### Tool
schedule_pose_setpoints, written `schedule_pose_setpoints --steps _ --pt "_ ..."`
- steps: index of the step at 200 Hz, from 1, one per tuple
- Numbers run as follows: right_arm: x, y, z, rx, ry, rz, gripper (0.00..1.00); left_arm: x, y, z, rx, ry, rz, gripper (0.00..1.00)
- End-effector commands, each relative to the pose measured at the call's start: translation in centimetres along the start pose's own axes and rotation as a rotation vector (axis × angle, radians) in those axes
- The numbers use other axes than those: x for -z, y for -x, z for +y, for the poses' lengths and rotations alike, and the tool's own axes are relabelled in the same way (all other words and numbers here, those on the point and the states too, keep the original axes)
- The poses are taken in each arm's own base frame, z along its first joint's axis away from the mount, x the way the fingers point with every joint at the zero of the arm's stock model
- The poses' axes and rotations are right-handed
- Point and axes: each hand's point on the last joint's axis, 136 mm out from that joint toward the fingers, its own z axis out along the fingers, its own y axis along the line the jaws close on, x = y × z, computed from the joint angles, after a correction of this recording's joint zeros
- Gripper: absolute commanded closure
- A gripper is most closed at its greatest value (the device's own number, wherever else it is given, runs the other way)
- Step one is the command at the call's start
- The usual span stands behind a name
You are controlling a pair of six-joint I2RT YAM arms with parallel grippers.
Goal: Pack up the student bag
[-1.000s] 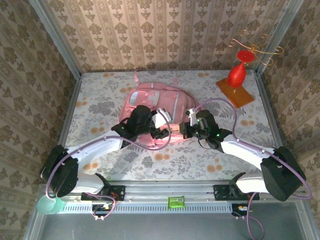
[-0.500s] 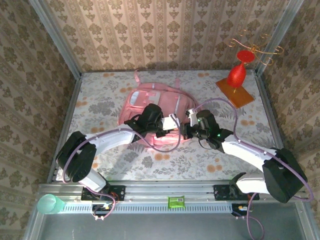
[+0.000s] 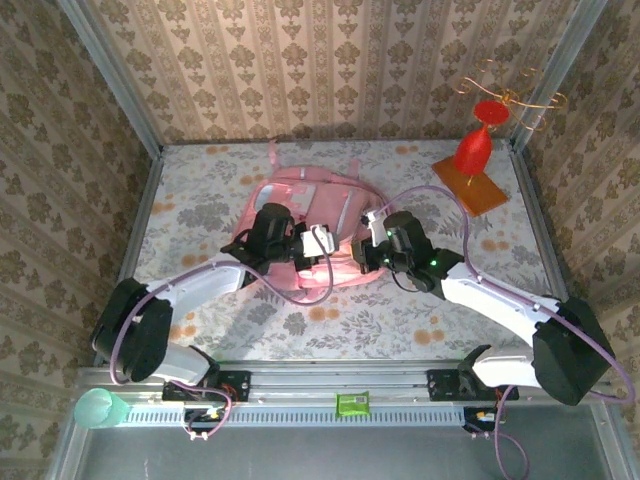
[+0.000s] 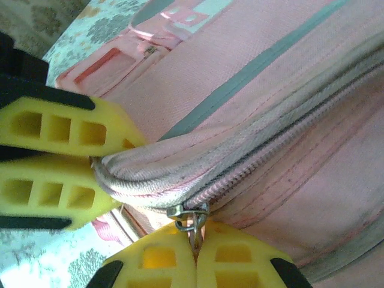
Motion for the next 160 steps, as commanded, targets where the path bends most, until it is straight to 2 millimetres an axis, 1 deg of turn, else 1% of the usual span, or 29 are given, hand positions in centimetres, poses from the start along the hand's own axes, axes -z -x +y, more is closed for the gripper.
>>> schedule_pose_setpoints --steps 1,15,31,39,47,57,74,85,103,118,136,154,160 --pt "0.8 -1.2 -3.7 0.056 -0.096 0.076 1.00 2.4 -2.5 2.4 0.005 0.091 0.082 1.00" --pt "0.9 -1.6 -1.6 0.094 0.032 0.095 1.00 2.3 -2.8 2.9 0.006 0.102 0.092 1.00" --pt "1.0 -1.8 0.7 0.110 0.168 0.088 1.00 2.0 -2.6 2.9 0.013 0.088 0.080 1.00" --pt "1.1 -1.7 1.4 0.111 0.205 0.084 1.00 1.8 -2.5 2.7 0.016 0.078 0.072 1.00" --pt "1.1 -1.5 1.4 0.109 0.201 0.078 1.00 1.7 -2.6 2.7 0.015 0.077 0.071 1.00" --pt "0.9 -1.2 0.2 0.104 0.129 0.068 1.00 1.6 -2.9 2.7 0.009 0.078 0.077 1.00" --pt "0.9 -0.8 -2.7 0.087 -0.031 0.076 1.00 1.8 -3.2 2.7 0.013 0.082 0.089 1.00" --pt "0.9 -0.9 -4.6 0.063 -0.137 0.085 1.00 1.9 -3.1 2.7 0.014 0.077 0.081 1.00" --pt "1.1 -0.8 -7.1 0.026 -0.276 0.077 1.00 2.0 -2.8 2.5 0.013 0.064 0.065 1.00" --pt "1.3 -0.5 -8.2 -0.002 -0.340 0.061 1.00 2.1 -2.9 2.2 0.004 0.053 0.067 1.00" --pt "1.4 0.1 -9.0 -0.024 -0.379 0.045 1.00 2.3 -3.5 2.0 -0.007 0.040 0.100 1.00" --pt "1.1 0.8 -9.3 -0.047 -0.399 0.047 1.00 2.5 -4.5 2.2 -0.007 0.047 0.145 1.00" --pt "0.8 1.0 -9.3 -0.058 -0.396 0.049 1.00 2.7 -4.9 2.6 0.000 0.063 0.164 1.00"
